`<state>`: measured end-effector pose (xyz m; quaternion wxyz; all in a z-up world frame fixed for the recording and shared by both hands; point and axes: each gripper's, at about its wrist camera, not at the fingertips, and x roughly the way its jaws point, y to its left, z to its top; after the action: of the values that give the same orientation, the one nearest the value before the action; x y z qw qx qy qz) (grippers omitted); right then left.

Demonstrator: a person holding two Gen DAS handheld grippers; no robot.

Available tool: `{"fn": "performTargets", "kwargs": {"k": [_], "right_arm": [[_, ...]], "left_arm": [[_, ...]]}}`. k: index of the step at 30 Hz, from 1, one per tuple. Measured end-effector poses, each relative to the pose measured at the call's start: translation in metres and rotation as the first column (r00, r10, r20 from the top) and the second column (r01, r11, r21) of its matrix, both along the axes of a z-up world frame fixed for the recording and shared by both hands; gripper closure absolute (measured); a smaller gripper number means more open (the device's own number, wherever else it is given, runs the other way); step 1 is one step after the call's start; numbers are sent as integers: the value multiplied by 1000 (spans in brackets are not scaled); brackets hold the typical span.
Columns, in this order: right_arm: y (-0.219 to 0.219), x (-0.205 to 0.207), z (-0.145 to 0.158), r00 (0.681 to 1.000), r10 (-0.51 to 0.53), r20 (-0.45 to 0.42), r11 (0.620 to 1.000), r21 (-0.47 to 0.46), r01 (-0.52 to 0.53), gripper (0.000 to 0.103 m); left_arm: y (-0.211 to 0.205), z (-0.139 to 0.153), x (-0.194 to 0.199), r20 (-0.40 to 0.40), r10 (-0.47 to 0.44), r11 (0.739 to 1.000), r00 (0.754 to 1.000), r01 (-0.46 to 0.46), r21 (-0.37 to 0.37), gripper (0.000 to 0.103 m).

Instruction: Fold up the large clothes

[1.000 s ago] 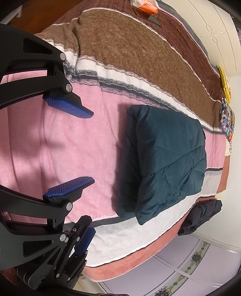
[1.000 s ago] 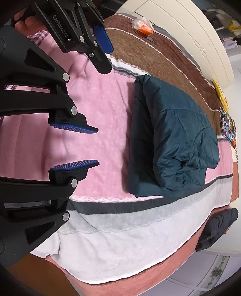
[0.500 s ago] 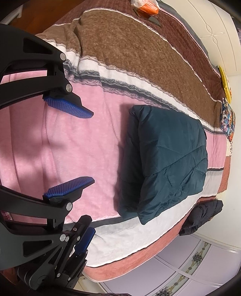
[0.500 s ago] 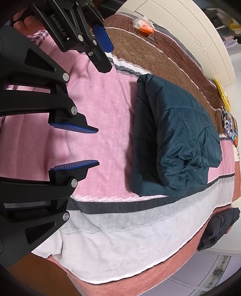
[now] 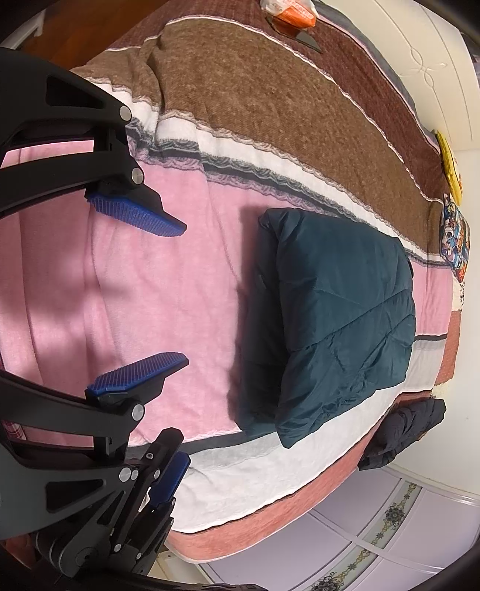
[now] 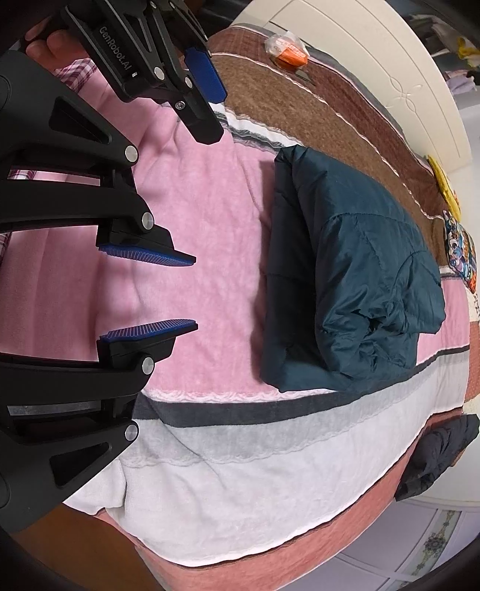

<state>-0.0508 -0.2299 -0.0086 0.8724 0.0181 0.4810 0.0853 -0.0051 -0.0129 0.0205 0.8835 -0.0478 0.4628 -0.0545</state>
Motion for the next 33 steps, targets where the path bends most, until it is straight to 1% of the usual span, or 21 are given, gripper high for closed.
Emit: {"fn": "performTargets", "kwargs": {"k": [33], "right_arm": [[-2,0,-1,1000,-1,-4,1000,2,1,73]], "left_arm": [[-3,3,-1,0,-12,1000,1000,12,5,40]]}}
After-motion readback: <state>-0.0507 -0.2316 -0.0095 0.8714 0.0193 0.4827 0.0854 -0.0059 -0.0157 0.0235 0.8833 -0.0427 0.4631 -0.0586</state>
